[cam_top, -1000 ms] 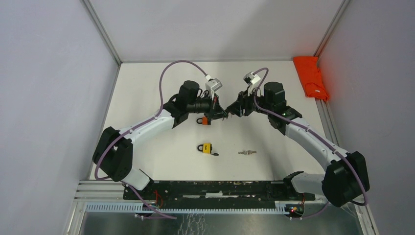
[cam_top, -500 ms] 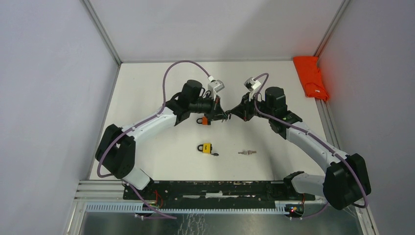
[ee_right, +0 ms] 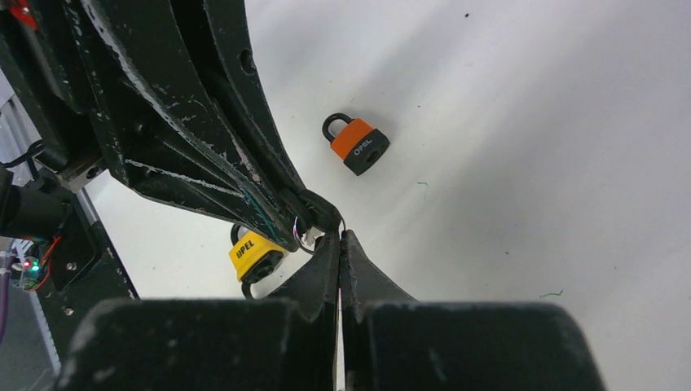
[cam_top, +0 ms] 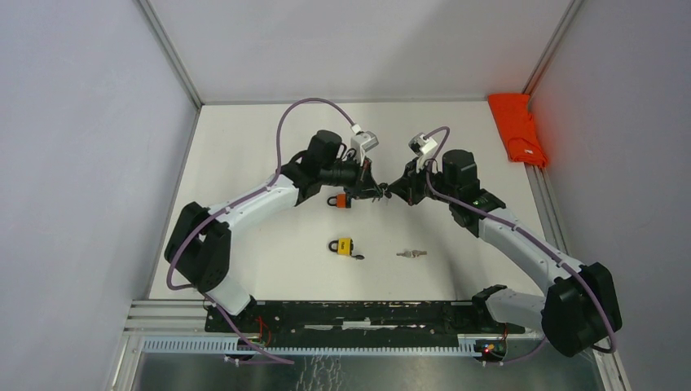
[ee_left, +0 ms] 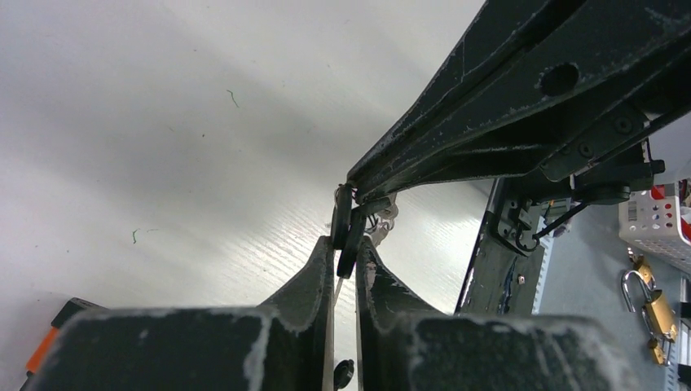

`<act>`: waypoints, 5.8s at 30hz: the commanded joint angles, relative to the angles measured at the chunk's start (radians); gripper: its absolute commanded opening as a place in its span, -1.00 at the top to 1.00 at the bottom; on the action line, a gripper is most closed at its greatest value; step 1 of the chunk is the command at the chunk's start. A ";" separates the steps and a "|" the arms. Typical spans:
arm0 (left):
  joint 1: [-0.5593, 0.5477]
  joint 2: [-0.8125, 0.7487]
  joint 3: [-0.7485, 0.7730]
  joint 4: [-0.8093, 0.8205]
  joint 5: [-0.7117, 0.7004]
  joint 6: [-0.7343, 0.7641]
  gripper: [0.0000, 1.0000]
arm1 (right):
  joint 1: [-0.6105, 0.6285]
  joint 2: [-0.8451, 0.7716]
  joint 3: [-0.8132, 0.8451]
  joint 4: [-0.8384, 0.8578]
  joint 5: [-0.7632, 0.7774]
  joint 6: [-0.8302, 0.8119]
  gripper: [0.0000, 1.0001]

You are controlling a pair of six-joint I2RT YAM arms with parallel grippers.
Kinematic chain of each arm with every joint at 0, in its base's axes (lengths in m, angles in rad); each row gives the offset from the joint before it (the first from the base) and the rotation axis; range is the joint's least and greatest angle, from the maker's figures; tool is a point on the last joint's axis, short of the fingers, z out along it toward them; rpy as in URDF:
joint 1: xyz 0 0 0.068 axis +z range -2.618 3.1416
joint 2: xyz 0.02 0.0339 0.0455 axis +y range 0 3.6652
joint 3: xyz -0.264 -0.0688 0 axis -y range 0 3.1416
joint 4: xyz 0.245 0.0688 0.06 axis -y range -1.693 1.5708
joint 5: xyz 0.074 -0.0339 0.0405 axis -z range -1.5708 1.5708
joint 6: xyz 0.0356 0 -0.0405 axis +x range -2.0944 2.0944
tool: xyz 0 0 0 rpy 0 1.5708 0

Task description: Unlock with the key

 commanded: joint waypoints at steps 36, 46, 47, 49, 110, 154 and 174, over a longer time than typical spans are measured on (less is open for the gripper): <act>0.010 -0.091 0.181 -0.217 -1.061 -0.259 0.49 | 0.090 0.177 0.044 -0.262 0.186 -0.095 0.08; 0.018 -0.148 0.197 -0.287 -1.110 -0.312 0.31 | 0.215 0.273 0.024 -0.279 0.241 -0.046 0.09; 0.018 -0.149 0.196 -0.287 -1.106 -0.311 0.31 | 0.219 0.282 0.027 -0.276 0.251 -0.038 0.10; 0.017 -0.151 0.195 -0.286 -1.098 -0.307 0.31 | 0.220 0.294 0.031 -0.271 0.274 -0.025 0.11; 0.054 -0.149 0.112 -0.233 -0.932 -0.281 0.51 | 0.267 0.461 0.252 -0.316 0.360 -0.112 0.44; 0.056 -0.262 -0.226 0.327 -0.192 -0.121 0.47 | 0.268 0.164 0.455 -0.545 0.548 -0.089 1.00; -0.240 -0.197 -0.146 0.057 -0.811 0.220 0.26 | 0.260 0.158 0.540 -0.633 0.565 -0.068 1.00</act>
